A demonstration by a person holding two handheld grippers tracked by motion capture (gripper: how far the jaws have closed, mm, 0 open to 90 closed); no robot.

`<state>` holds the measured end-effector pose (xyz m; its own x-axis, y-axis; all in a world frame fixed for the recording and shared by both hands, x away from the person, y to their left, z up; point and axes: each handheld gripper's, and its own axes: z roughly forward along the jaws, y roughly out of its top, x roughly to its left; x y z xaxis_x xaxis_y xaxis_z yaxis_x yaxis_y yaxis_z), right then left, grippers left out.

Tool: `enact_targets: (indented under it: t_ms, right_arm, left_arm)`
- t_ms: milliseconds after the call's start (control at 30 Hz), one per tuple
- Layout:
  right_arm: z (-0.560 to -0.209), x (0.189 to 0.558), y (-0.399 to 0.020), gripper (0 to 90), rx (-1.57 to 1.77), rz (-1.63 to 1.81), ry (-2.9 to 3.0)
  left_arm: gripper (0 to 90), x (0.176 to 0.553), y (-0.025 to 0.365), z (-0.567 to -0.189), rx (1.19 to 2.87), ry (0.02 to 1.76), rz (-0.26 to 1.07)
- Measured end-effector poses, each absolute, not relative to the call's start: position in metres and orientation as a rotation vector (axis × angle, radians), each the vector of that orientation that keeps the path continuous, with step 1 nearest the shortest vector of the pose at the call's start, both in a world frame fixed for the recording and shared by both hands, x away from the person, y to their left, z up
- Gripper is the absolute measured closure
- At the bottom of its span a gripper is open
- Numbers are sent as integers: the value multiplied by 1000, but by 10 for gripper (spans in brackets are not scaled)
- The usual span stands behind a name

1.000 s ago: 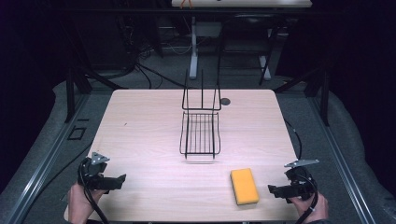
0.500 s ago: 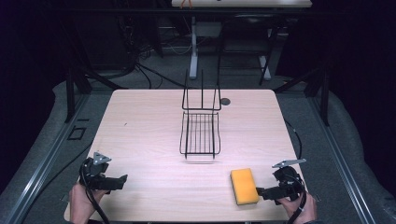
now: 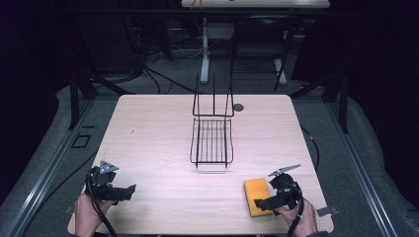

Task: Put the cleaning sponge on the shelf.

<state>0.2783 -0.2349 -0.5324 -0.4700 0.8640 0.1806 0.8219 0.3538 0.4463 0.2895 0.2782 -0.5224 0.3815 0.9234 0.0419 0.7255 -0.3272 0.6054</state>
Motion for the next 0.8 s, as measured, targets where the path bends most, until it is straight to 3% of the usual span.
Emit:
enact_targets:
  t_ms: [500, 567, 600, 800]
  right_arm:
    - [-549, 291, -199, 6, 1474, 494, 2592]
    - [-550, 292, -201, 28, 1467, 485, 2585]
    - [-548, 290, -201, 119, 1479, 490, 2577]
    - [-547, 291, -203, 146, 1437, 494, 2589]
  left_arm:
    - [0, 291, 278, -524, 2164, 1412, 515]
    - [0, 291, 278, -523, 2167, 1408, 513]
    - [0, 291, 278, -524, 2170, 1405, 510]
    - [0, 291, 277, -524, 2178, 1402, 502]
